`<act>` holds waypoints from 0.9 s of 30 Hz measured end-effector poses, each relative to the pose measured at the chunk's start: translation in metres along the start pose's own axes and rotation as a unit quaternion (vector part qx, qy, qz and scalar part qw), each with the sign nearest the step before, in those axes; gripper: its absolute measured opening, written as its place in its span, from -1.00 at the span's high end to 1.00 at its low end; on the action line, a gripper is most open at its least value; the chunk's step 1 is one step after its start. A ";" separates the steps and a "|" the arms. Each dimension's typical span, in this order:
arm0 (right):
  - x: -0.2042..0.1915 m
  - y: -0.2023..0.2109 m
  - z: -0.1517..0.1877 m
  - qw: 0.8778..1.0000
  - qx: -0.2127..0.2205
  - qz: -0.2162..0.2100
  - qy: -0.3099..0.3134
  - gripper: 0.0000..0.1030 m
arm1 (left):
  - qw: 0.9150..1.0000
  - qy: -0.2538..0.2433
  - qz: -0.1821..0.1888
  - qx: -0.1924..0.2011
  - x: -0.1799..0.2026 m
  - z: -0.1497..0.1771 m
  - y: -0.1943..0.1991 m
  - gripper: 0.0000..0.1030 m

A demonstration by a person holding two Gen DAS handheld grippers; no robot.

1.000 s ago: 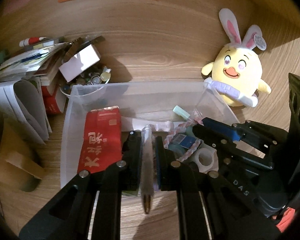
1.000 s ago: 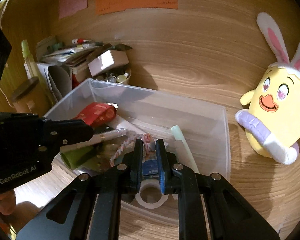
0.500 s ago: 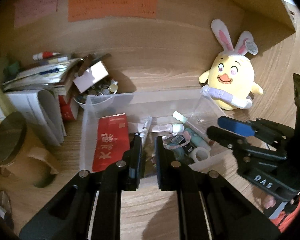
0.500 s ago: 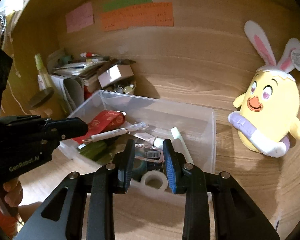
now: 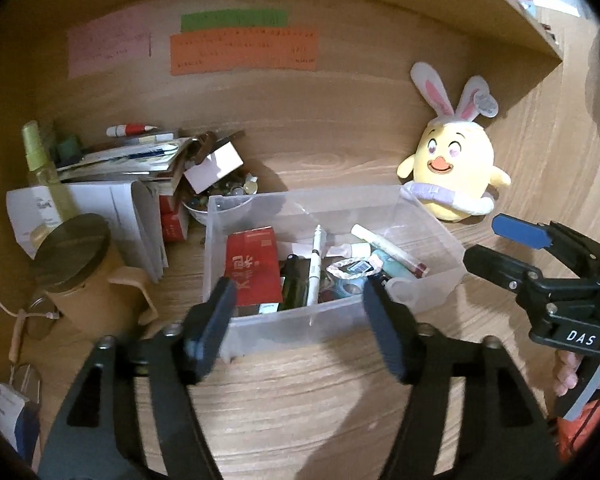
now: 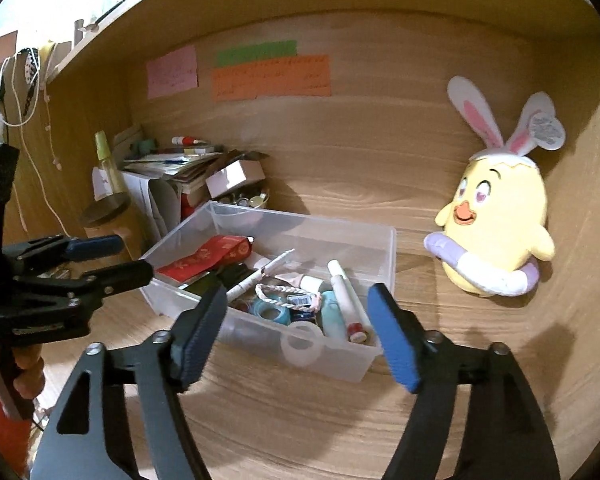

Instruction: Organize objects

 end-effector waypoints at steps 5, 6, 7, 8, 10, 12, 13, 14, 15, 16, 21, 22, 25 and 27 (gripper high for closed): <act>-0.003 0.008 0.009 1.000 0.010 0.009 0.010 -0.67 | 1.000 -0.002 -0.008 0.017 0.001 0.004 0.011 -0.83; -0.004 0.009 0.011 1.000 0.009 0.009 0.011 -0.68 | 1.000 -0.002 -0.009 0.019 0.001 0.006 0.012 -0.85; -0.006 0.010 0.014 1.000 0.008 0.009 0.012 -0.70 | 1.000 -0.003 -0.008 0.020 0.001 0.007 0.013 -0.85; -0.007 0.010 0.016 1.000 0.008 0.010 0.013 -0.71 | 1.000 -0.003 -0.007 0.018 0.001 0.010 0.014 -0.86; -0.010 0.011 0.021 1.000 0.006 0.009 0.015 -0.73 | 1.000 0.002 -0.005 0.013 0.000 0.015 0.014 -0.87; -0.013 0.012 0.025 1.000 0.006 0.008 0.015 -0.76 | 1.000 0.006 -0.005 0.009 -0.002 0.021 0.013 -0.88; -0.014 0.012 0.026 1.000 0.006 0.008 0.016 -0.80 | 1.000 0.008 -0.005 0.006 -0.002 0.023 0.012 -0.88; -0.015 0.012 0.028 1.000 0.006 0.010 0.017 -0.86 | 1.000 0.008 -0.005 0.004 -0.002 0.026 0.011 -0.88; -0.016 0.013 0.028 1.000 0.007 0.013 0.017 -0.89 | 1.000 0.009 -0.006 0.002 -0.002 0.028 0.011 -0.88; -0.016 0.014 0.029 1.000 0.009 0.015 0.018 -0.91 | 1.000 0.009 -0.006 0.000 -0.002 0.030 0.010 -0.88; -0.021 0.017 0.029 1.000 0.014 0.010 0.019 -0.92 | 1.000 0.012 -0.005 -0.003 -0.003 0.036 0.010 -0.88; -0.022 0.018 0.029 1.000 0.015 0.010 0.019 -0.93 | 1.000 0.012 -0.004 -0.004 -0.003 0.037 0.010 -0.88; -0.023 0.017 0.028 1.000 0.015 0.010 0.019 -0.93 | 1.000 0.013 -0.003 -0.004 -0.002 0.039 0.011 -0.89; -0.024 0.017 0.029 1.000 0.014 0.010 0.018 -0.93 | 1.000 0.013 -0.003 -0.004 -0.002 0.040 0.012 -0.89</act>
Point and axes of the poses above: each gripper's, at about its wrist camera, not at the fingertips, and y roughly against the way its jaws point, x to its right, z to its underside, the point moved 9 cm from there along -y, roughly the way its jaws point, and after that the axes turned 5 degrees about y, right-handed, at the moved point
